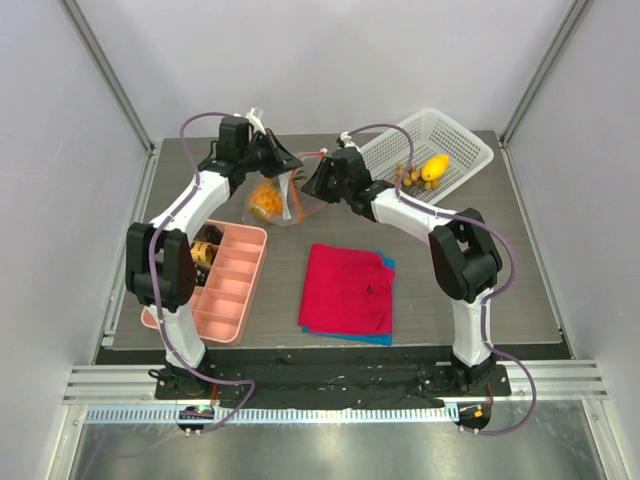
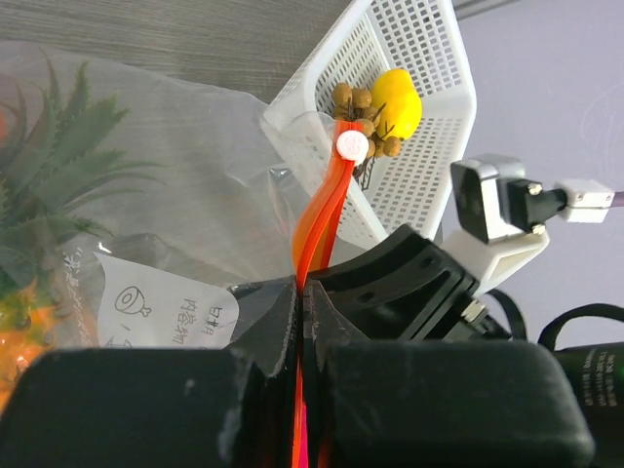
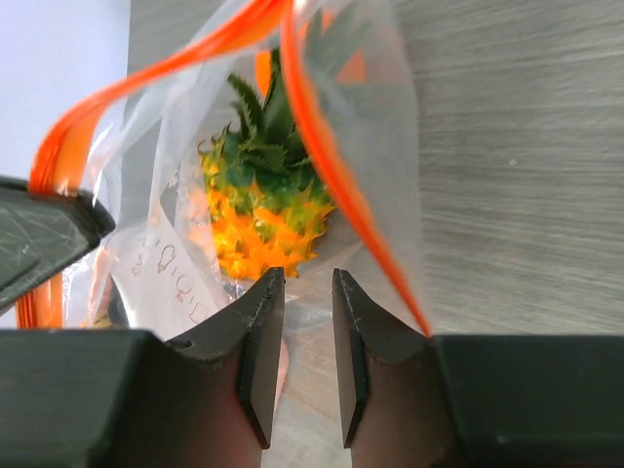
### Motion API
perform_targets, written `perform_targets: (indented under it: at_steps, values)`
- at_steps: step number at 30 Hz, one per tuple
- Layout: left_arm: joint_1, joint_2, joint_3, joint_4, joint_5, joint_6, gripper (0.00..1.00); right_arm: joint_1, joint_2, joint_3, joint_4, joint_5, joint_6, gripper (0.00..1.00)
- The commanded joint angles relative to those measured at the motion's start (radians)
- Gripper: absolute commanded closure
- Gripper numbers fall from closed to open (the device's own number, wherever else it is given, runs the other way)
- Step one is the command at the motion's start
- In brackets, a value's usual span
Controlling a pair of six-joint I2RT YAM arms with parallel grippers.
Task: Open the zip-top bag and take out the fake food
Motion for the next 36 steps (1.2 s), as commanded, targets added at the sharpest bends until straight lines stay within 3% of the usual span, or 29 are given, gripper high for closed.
perform_targets:
  at_steps: [1,11,18,26,33,36]
  values:
    - [0.002,-0.031,0.003,0.044,0.025,-0.019,1.0,0.016,-0.004,0.081,0.036,0.026,0.005,0.68]
    - [-0.033,-0.016,-0.008,0.051,0.019,-0.014,1.0,0.016,0.128,0.232,-0.069,0.014,0.242,0.66]
    - [-0.035,-0.018,0.004,0.03,0.019,0.003,1.0,0.008,0.223,0.302,-0.101,0.006,0.22,0.63]
    - [-0.044,0.001,0.0,0.025,0.017,-0.005,1.0,0.001,0.332,0.353,-0.014,-0.004,0.171,0.35]
    - [-0.051,0.007,-0.002,0.019,0.017,-0.005,1.0,-0.012,0.312,0.214,0.343,-0.081,0.152,0.21]
    - [-0.051,0.004,-0.002,0.018,0.017,-0.005,1.0,-0.013,0.312,0.198,0.404,-0.129,0.138,0.16]
